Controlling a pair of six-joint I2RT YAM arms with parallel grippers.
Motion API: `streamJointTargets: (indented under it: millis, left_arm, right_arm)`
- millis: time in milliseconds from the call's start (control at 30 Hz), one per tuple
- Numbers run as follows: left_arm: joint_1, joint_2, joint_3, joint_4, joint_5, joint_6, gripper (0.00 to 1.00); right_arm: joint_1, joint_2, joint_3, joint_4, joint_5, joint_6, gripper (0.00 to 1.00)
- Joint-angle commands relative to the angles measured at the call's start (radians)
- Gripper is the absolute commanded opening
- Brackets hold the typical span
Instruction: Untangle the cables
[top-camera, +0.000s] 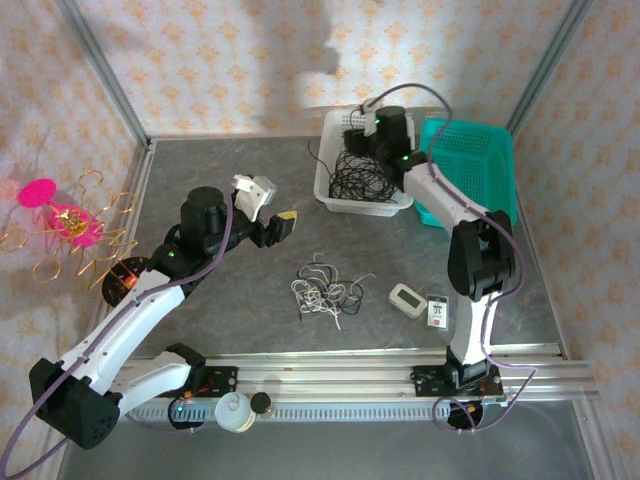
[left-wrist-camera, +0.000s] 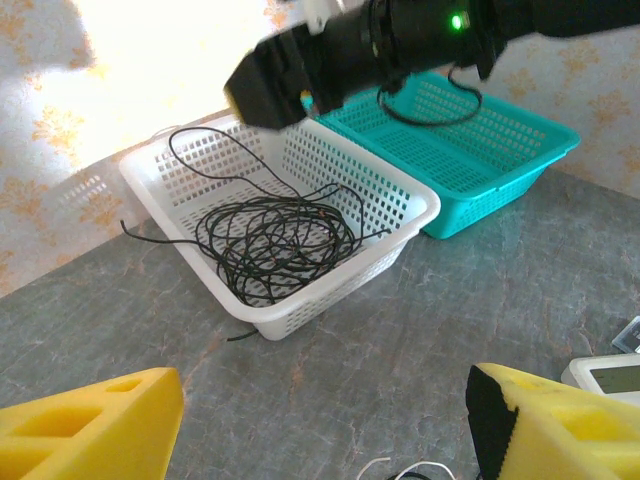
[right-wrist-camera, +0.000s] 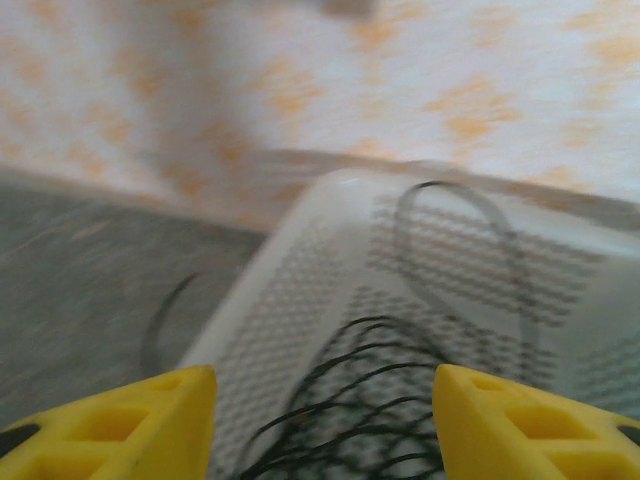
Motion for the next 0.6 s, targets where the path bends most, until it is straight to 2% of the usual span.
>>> streamJointTargets:
  millis: [0, 200, 433, 567]
  left_arm:
    - [0.0, 0.007, -0.007, 0.033, 0.011, -0.015, 0.76]
    - [0.004, 0.022, -0.003, 0.027, 0.013, -0.021, 0.76]
    - [0.004, 0.028, -0.006, 0.027, 0.005, -0.019, 0.76]
    - [0.004, 0.034, -0.004, 0.026, 0.005, -0.018, 0.76]
  right_arm:
    - [0.03, 0.011, -0.075, 0.078, -0.067, -0.022, 0.59]
    - [0.047, 0.147, 0.029, 0.082, -0.139, -0.011, 0.56]
    - [0.051, 0.289, 0.223, 0.06, -0.119, 0.012, 0.57]
    - [0.084, 0.326, 0.26, 0.075, -0.044, -0.047, 0.6]
